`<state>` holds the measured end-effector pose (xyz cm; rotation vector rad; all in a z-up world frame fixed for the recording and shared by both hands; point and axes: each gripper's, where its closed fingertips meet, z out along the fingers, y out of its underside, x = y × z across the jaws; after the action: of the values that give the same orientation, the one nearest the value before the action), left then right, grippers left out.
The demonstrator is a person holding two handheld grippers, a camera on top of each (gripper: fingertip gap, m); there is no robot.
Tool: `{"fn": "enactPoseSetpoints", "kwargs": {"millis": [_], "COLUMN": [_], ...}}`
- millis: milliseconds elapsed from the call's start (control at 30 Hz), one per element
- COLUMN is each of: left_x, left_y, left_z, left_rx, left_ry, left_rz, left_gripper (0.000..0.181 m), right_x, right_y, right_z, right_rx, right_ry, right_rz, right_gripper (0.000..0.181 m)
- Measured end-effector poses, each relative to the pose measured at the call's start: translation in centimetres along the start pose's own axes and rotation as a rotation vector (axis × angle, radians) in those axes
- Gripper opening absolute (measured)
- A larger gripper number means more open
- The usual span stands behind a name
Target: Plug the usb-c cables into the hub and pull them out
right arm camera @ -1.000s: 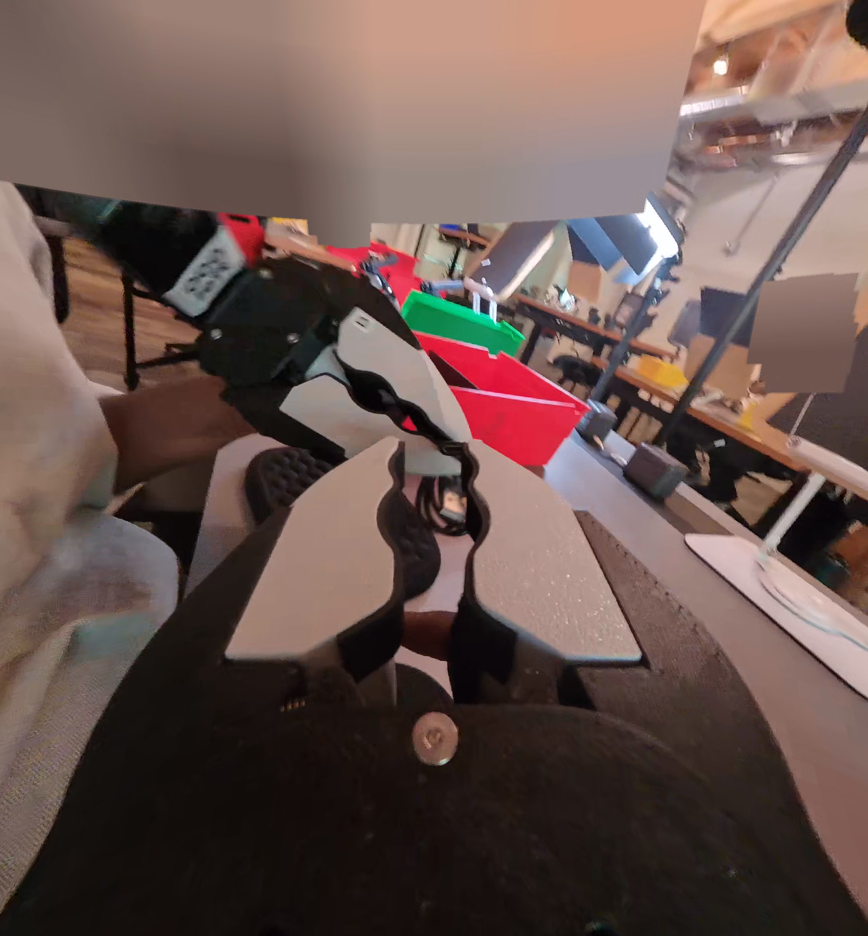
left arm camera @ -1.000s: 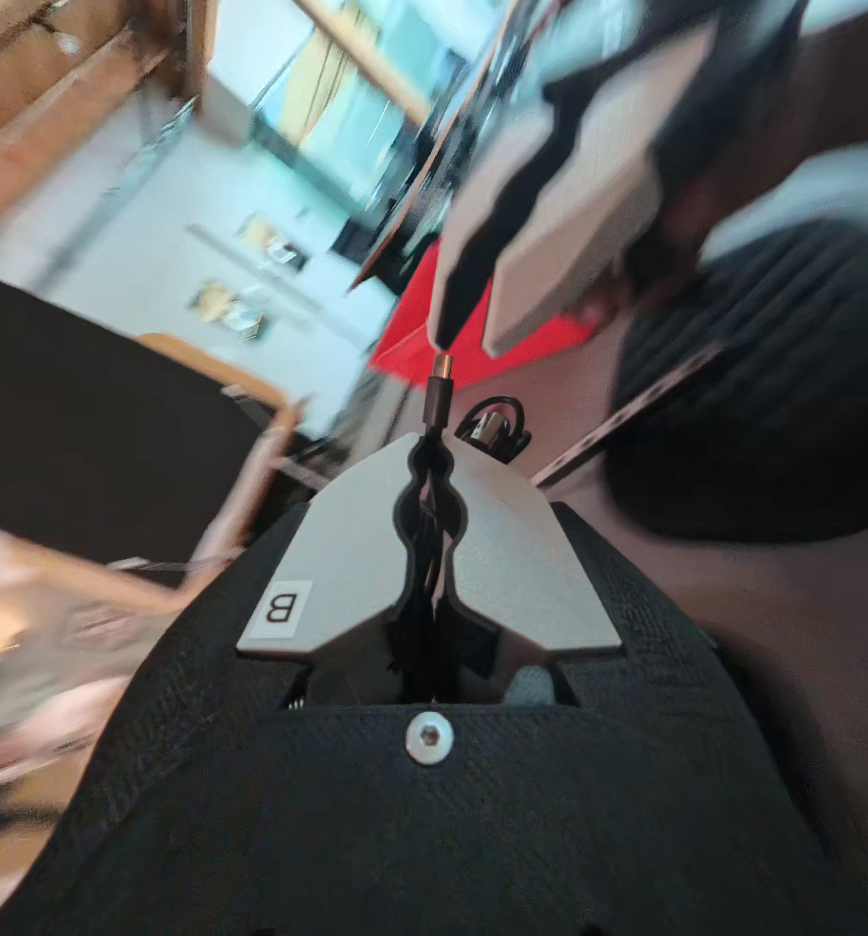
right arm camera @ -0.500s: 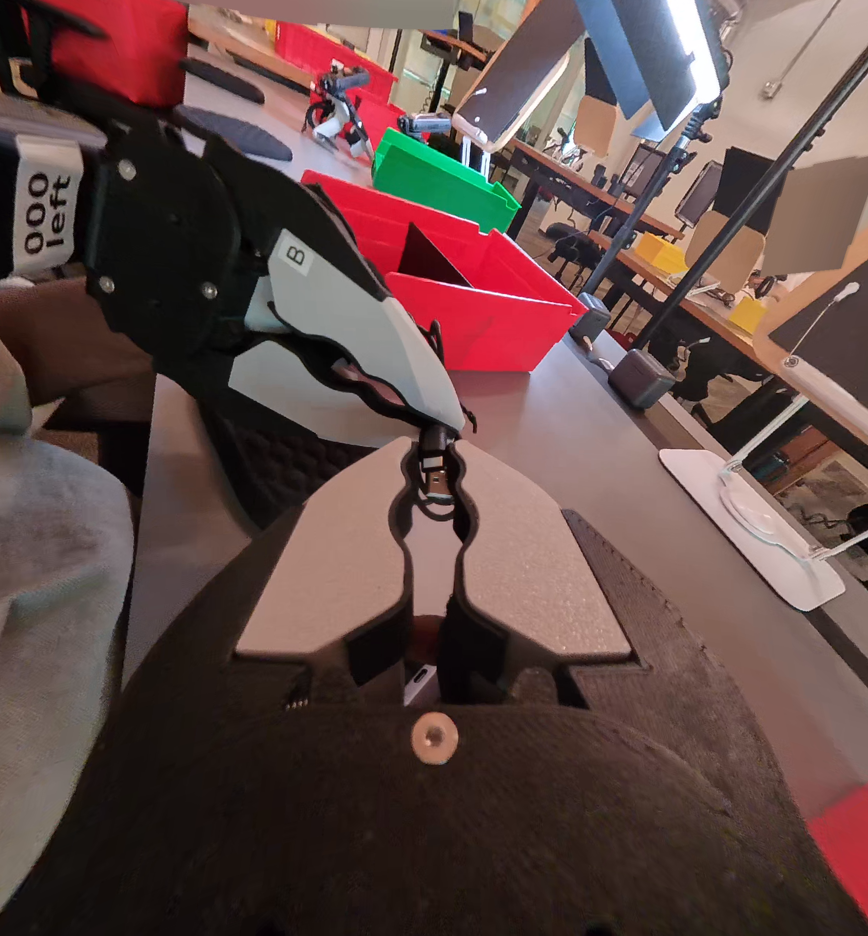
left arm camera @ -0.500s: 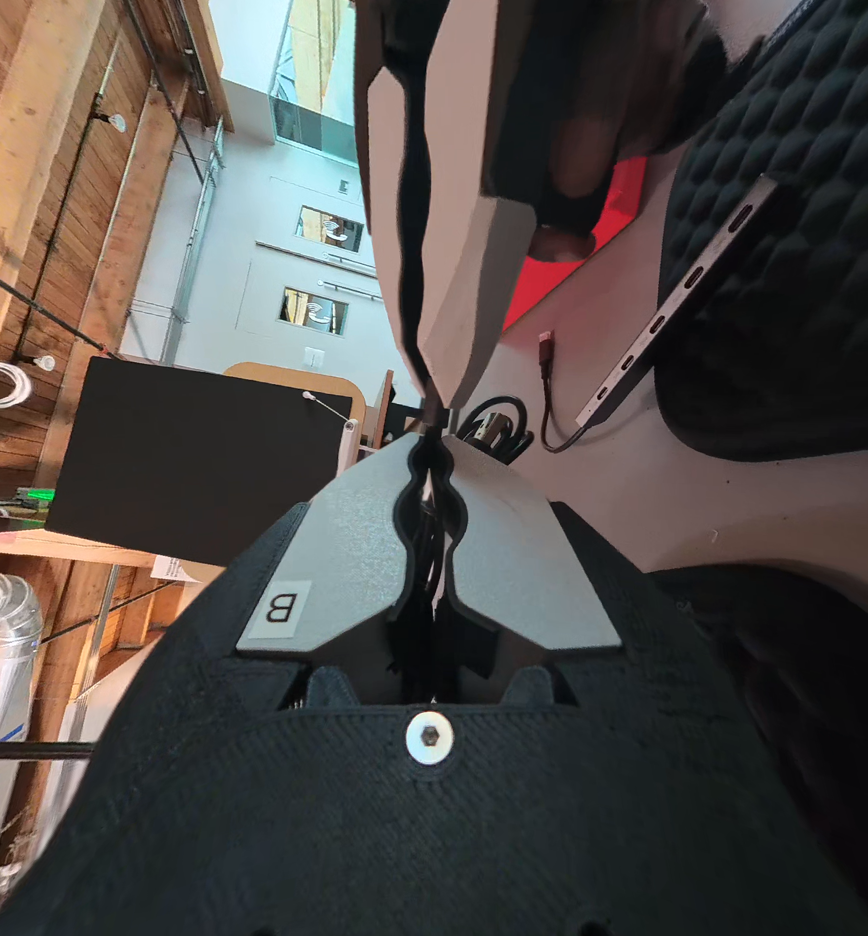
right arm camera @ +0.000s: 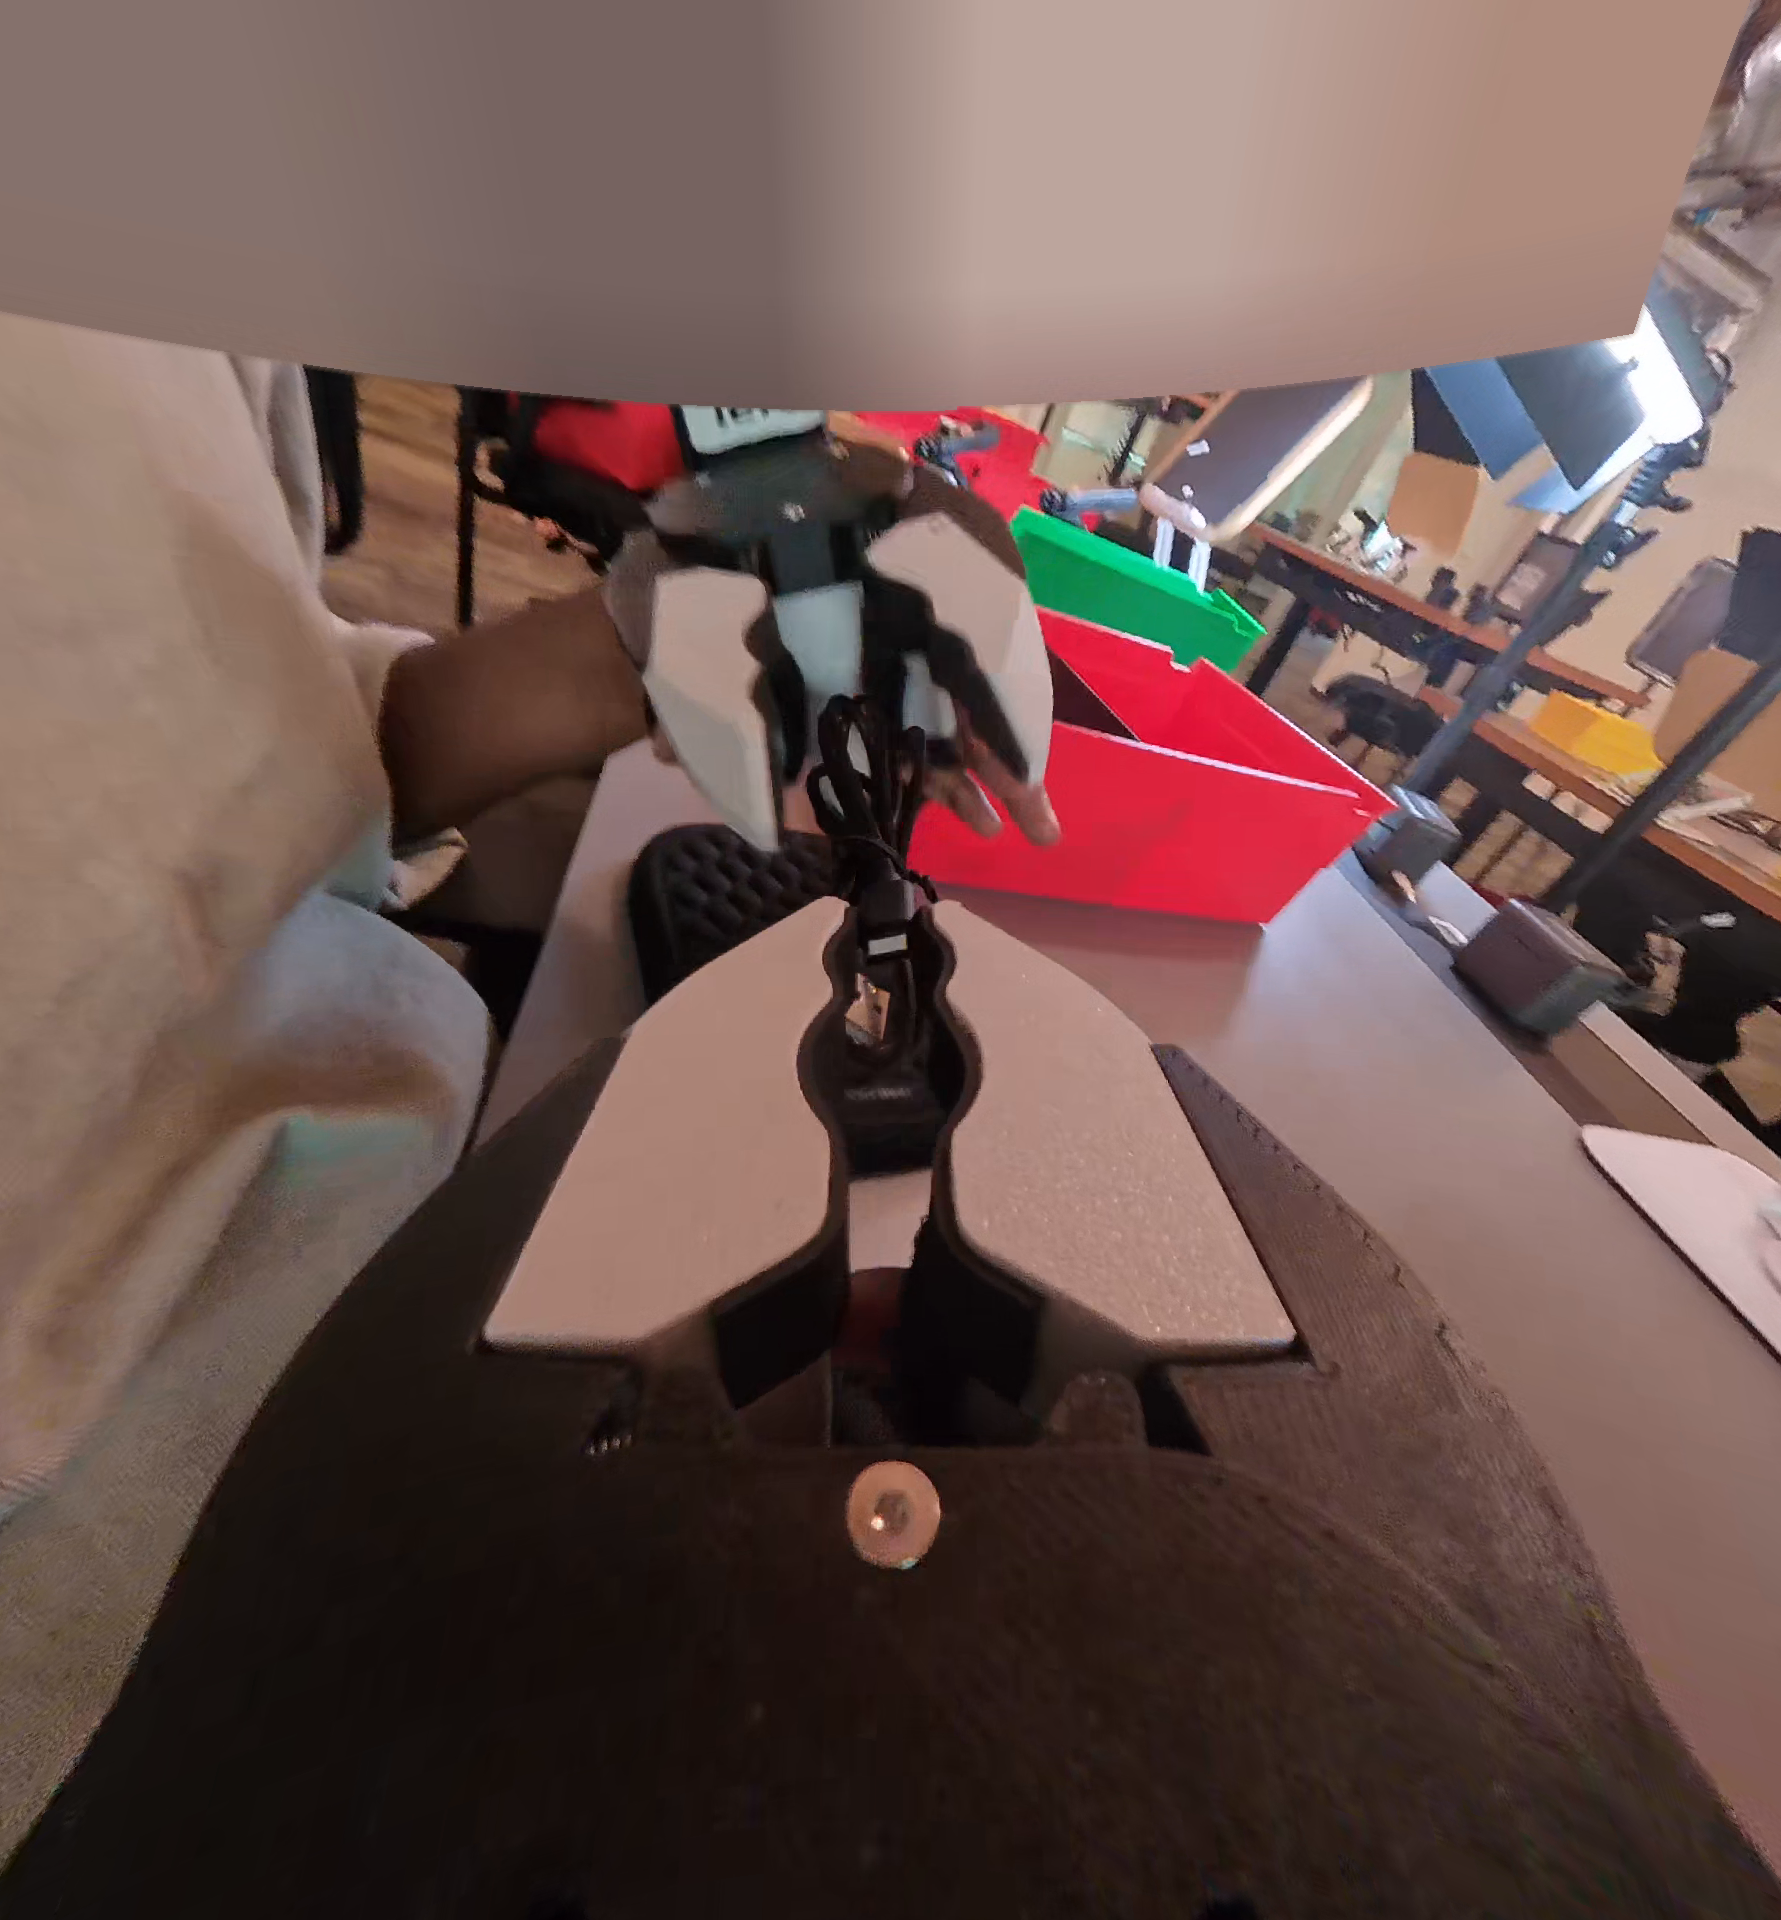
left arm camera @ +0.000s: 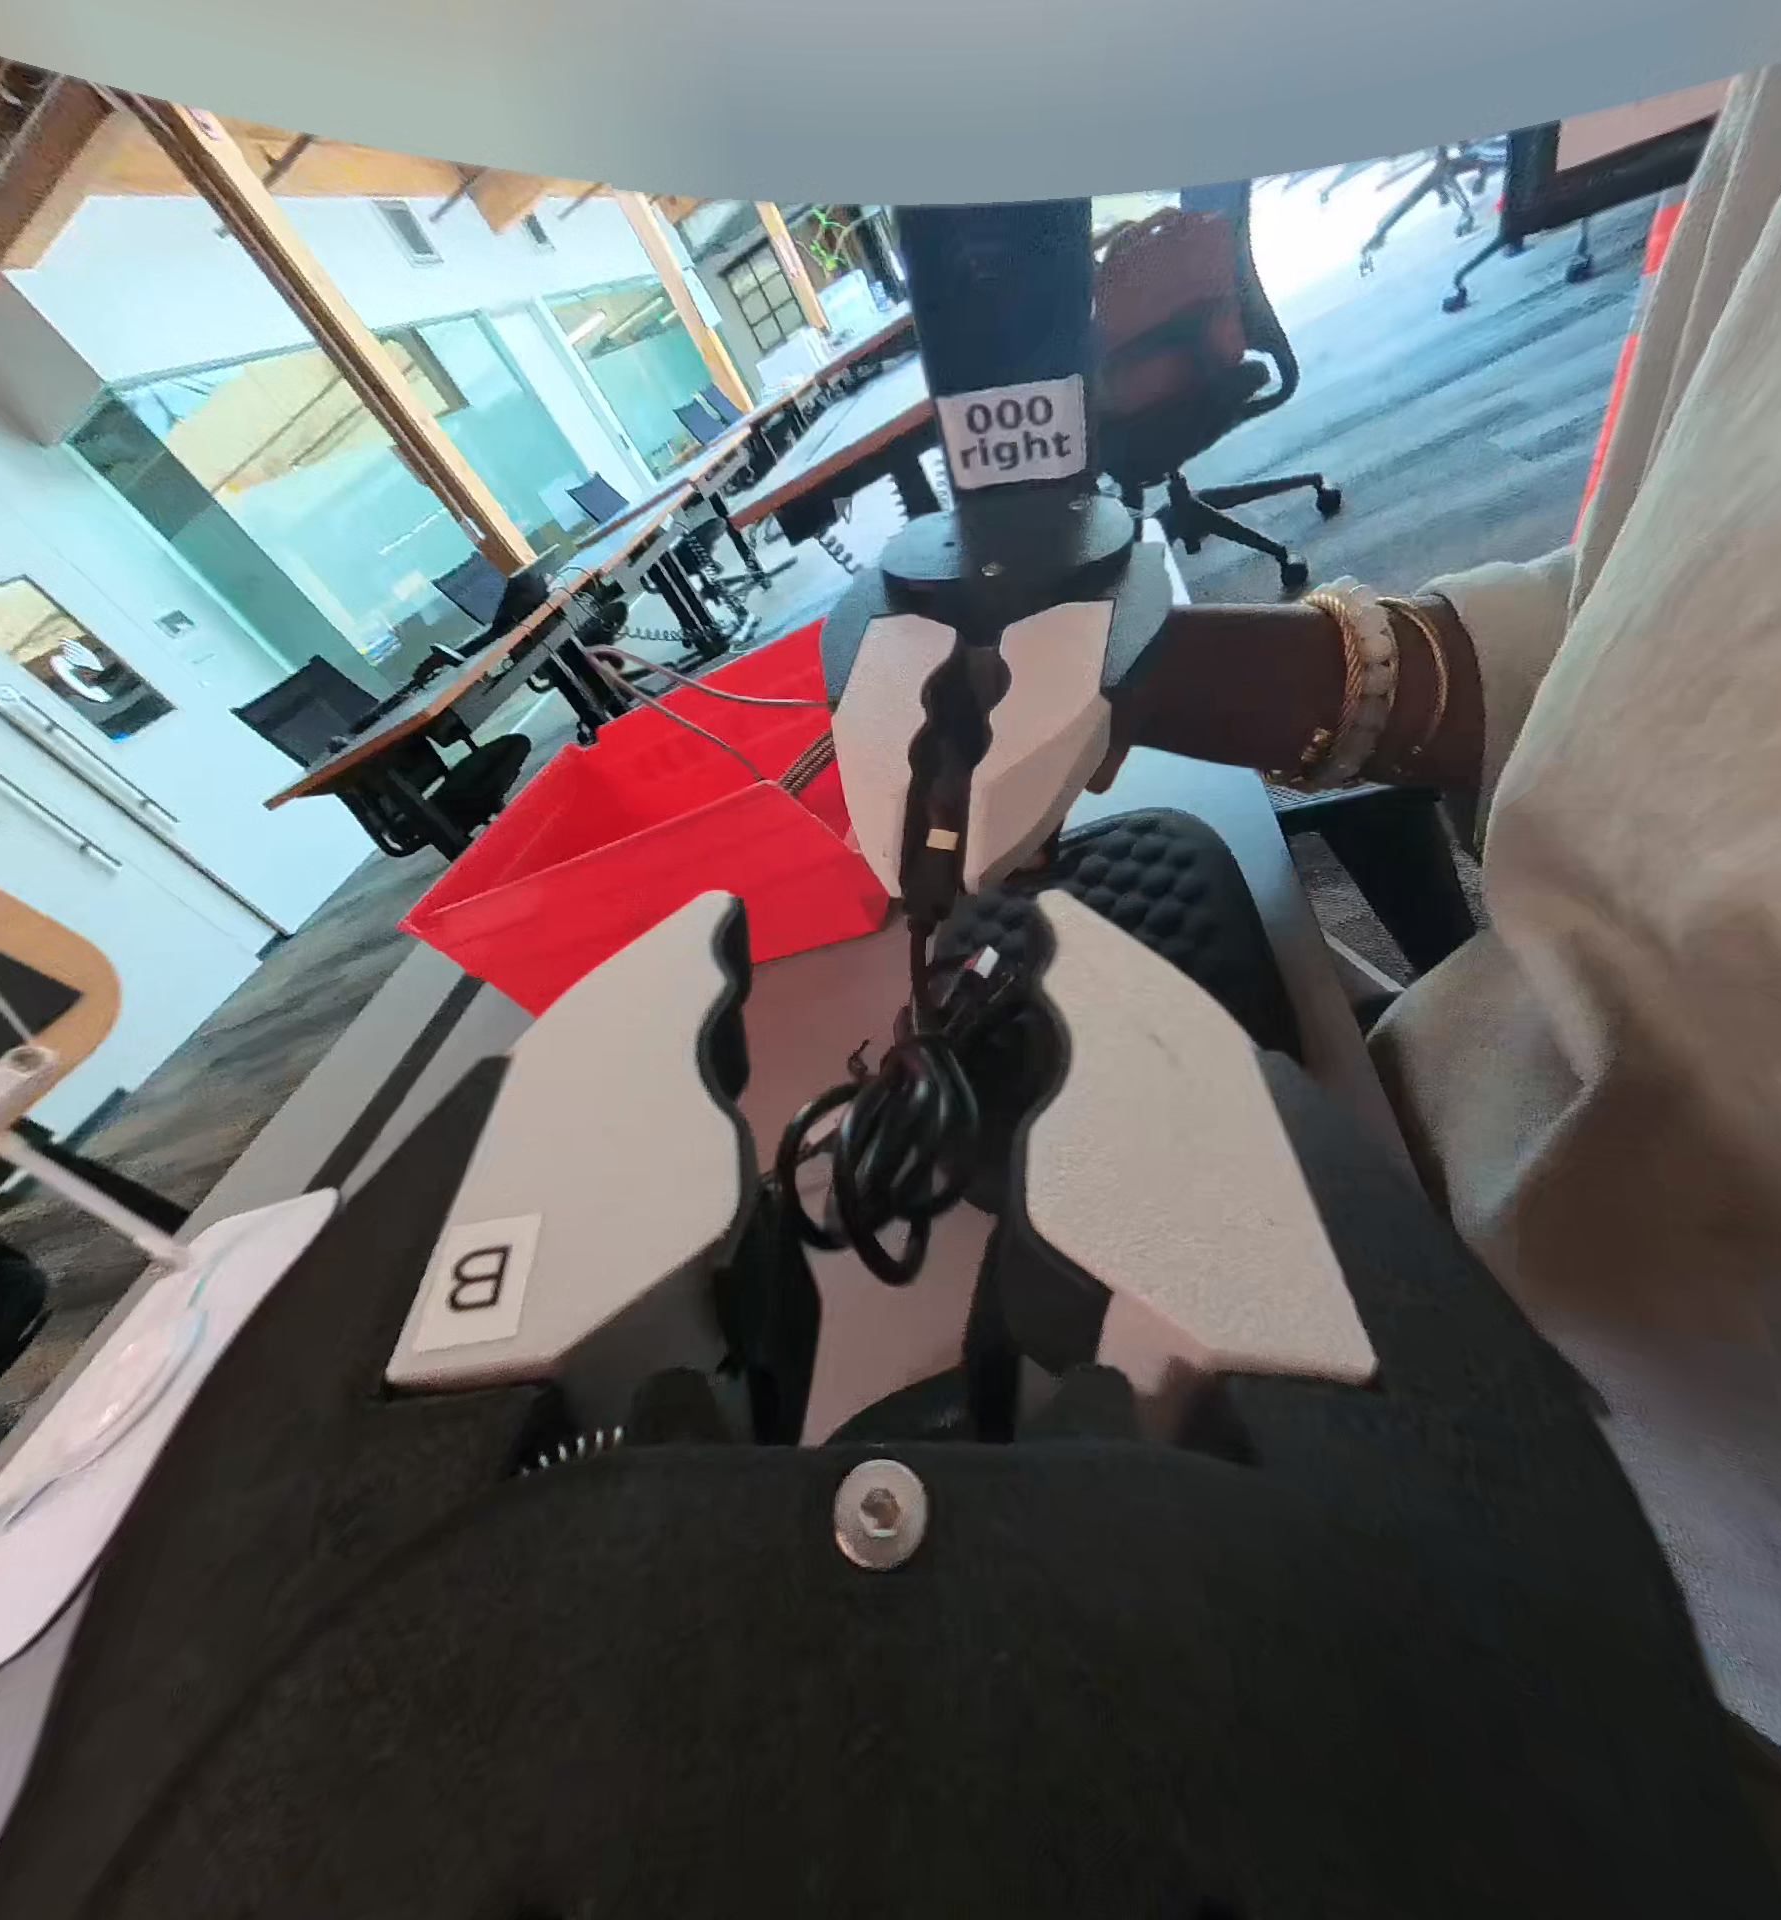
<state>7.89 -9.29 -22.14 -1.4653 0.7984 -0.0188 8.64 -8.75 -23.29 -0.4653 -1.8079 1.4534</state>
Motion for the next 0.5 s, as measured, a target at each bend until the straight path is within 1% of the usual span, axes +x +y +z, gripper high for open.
{"fn": "enactPoseSetpoints", "kwargs": {"millis": [100,167,233,333,433,500], "left_x": [0.6,0.8,1.3,1.5,1.8,1.9], "left_y": [-0.1,0.4,0.9,0.9,0.7,1.1], "left_z": [1.0,1.1,1.2,1.4,1.3,1.5], "left_rx": [0.057,0.055,0.034,0.041,0.055,0.029], "left_ry": [0.059,0.081,0.104,0.100,0.113,0.123], "left_rz": [-0.072,-0.095,-0.072,-0.036,-0.027,-0.025], "left_gripper": [0.028,0.026,0.026,0.026,0.022,0.021], "right_x": [-0.7,-0.7,-0.7,-0.7,-0.7,-0.8], "right_y": [-0.4,-0.5,-0.7,-0.5,-0.6,-0.7], "right_z": [0.2,0.0,-0.1,0.0,0.1,0.1], "right_rx": [0.057,0.083,0.110,0.119,0.136,0.141], "right_ry": [-0.043,-0.044,-0.054,-0.055,-0.062,-0.068], "right_rz": [0.023,0.045,0.071,0.100,0.126,0.134], "right_gripper": [0.010,0.009,0.009,0.009,0.009,0.009]}}
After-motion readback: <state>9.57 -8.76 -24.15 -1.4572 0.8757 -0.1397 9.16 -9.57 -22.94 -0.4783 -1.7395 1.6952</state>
